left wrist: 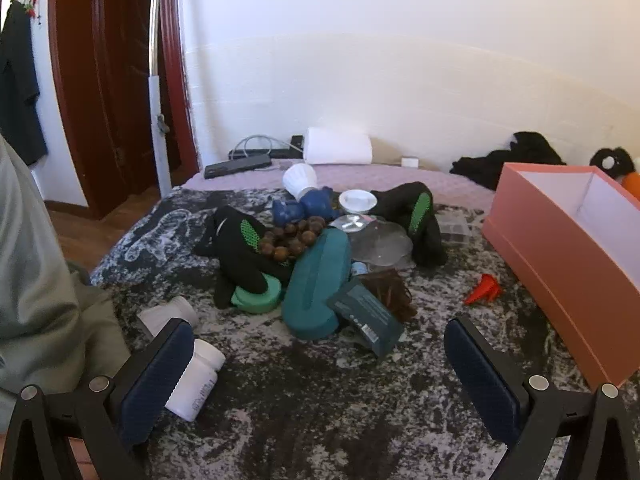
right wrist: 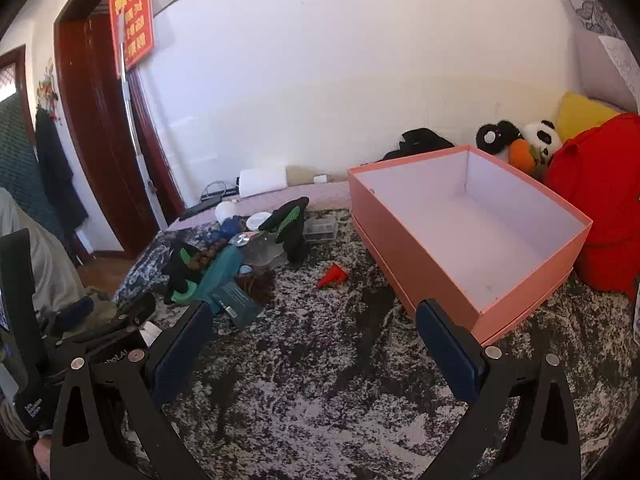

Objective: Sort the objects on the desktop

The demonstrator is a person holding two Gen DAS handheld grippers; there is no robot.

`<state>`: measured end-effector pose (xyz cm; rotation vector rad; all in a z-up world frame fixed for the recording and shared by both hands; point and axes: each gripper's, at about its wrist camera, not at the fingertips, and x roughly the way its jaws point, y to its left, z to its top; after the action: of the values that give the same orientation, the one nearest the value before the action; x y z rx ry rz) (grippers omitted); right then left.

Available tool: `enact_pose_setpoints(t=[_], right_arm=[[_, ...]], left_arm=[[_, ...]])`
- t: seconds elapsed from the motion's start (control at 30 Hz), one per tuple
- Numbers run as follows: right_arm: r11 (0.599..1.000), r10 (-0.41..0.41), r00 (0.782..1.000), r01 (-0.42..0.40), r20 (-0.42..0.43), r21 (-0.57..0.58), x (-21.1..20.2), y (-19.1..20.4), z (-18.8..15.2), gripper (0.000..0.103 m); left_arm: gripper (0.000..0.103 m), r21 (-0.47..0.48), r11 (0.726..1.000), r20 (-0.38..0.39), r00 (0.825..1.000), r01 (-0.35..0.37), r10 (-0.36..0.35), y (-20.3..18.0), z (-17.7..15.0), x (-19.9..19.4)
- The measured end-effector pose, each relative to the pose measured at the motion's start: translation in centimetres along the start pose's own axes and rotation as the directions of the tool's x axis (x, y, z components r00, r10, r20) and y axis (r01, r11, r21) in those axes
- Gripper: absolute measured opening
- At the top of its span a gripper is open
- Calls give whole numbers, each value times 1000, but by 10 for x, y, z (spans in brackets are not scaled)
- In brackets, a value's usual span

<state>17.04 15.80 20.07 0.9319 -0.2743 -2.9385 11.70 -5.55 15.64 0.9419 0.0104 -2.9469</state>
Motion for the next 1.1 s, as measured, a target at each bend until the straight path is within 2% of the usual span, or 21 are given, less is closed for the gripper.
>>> enact_pose_setpoints(t=[0.5, 1.1], right_arm=[[999, -32, 999, 32, 10, -30, 0, 3, -3, 103], [998, -19, 1000, 20, 17, -57, -2, 11, -5, 103]], left_arm=[[103, -8, 1000, 28, 1000, 3, -3, 2, 2, -6], [103, -23, 1000, 17, 1000, -10, 10, 6, 1, -2]])
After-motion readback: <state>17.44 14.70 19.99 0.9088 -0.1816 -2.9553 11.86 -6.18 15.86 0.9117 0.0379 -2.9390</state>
